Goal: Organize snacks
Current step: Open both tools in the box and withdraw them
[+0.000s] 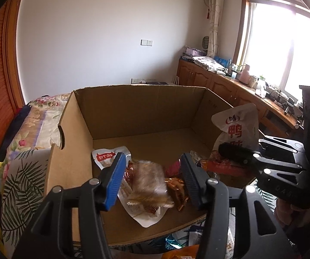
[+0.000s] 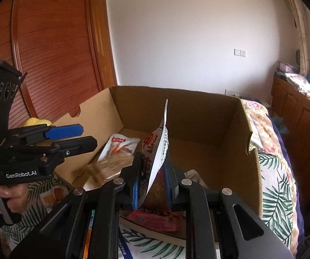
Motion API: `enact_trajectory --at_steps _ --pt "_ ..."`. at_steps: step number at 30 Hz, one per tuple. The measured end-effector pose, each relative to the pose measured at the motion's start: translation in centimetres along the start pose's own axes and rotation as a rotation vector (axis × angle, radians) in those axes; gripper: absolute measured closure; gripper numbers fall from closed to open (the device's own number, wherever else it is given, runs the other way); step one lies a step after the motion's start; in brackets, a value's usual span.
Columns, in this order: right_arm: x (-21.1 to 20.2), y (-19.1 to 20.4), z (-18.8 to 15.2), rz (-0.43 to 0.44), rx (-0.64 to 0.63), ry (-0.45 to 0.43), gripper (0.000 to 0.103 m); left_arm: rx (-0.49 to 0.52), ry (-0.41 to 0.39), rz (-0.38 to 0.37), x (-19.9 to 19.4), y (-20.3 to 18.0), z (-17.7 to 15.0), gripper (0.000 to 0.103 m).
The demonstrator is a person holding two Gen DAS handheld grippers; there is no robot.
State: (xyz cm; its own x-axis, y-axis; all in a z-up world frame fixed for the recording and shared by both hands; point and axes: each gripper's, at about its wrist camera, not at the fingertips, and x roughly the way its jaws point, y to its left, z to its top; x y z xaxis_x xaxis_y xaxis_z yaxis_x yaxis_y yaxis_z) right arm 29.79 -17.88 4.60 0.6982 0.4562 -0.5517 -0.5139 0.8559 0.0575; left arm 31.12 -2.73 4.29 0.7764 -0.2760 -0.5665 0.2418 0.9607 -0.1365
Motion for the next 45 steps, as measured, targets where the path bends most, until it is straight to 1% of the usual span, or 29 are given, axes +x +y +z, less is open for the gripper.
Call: enact_trajectory --at_steps 4,5,7,11,19,24,30,33,34,35,40,45 --pt "0.1 0.1 -0.1 -0.012 -0.002 0.007 0.084 0.006 -0.006 0.010 -0.3 -0.4 -0.1 0.049" --pt "0.1 0.1 -0.1 -0.013 0.002 0.009 0.079 0.009 -0.008 0.014 -0.5 -0.5 -0.2 0.049" --pt "-0.3 0.0 -0.2 -0.025 0.013 0.001 0.074 0.016 -0.010 0.017 -0.7 -0.6 -0.2 0.049" --pt "-1.3 0.0 -0.3 -0.025 0.029 -0.019 0.069 0.023 -0.016 0.022 -1.6 -1.1 -0.2 0.045" --pt "-3.8 0.8 -0.7 -0.028 0.033 -0.036 0.068 0.042 -0.037 0.034 -3.9 -1.8 -0.2 0.041" --pt "-5.6 1.2 -1.4 -0.025 0.036 -0.045 0.068 0.051 -0.035 0.040 -5.2 -2.2 -1.0 0.041" --pt "-7.3 1.8 -3.1 -0.014 0.046 -0.040 0.067 0.059 -0.038 0.040 -7.3 -2.4 -2.3 0.040" --pt "-7.5 2.1 -3.9 -0.009 0.048 -0.025 0.066 0.054 -0.037 0.032 -8.3 -2.1 -3.2 0.035" --pt "-7.5 2.3 -4.3 -0.008 0.047 -0.019 0.066 0.053 -0.038 0.028 -8.5 -2.1 -3.5 0.031" --pt "-7.6 2.4 -4.5 -0.008 0.047 -0.014 0.066 0.054 -0.038 0.026 -8.8 -2.0 -4.0 0.030" --pt "-7.0 3.3 -5.4 0.004 0.042 0.017 0.063 0.070 -0.007 0.044 -9.0 -1.6 -6.0 0.030" --pt "-6.0 4.1 -6.1 0.012 0.035 0.040 0.062 0.041 0.057 0.047 -8.1 -0.6 -8.6 0.030"
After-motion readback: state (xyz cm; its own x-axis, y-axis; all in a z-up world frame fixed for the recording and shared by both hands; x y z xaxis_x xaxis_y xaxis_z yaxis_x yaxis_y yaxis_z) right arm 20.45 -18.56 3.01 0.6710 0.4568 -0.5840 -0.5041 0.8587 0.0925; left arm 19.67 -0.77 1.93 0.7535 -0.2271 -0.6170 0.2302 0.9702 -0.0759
